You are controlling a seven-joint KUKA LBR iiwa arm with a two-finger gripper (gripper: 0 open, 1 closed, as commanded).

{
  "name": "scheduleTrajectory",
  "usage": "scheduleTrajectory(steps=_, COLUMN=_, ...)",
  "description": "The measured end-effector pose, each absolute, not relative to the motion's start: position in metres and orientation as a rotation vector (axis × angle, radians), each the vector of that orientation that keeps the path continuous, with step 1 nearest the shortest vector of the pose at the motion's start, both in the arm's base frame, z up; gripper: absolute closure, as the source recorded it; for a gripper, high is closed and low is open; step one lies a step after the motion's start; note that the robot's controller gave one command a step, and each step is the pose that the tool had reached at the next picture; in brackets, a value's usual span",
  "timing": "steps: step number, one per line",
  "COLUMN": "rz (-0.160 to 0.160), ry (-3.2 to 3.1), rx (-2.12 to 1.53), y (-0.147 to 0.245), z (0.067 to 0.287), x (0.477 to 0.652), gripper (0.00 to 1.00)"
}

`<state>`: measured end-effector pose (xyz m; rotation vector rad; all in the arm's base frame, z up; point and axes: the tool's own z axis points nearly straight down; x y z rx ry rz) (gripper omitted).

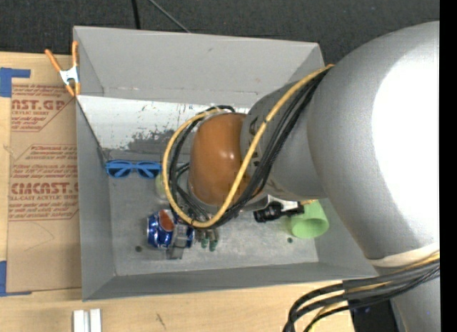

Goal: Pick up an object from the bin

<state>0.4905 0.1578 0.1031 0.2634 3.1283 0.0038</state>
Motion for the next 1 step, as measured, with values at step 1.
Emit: scheduleTrajectory(steps=1, rz=0.006, ry=3.124, rx=0.261, y=0.1592, z=0.1744, x=0.4922, gripper=1.00)
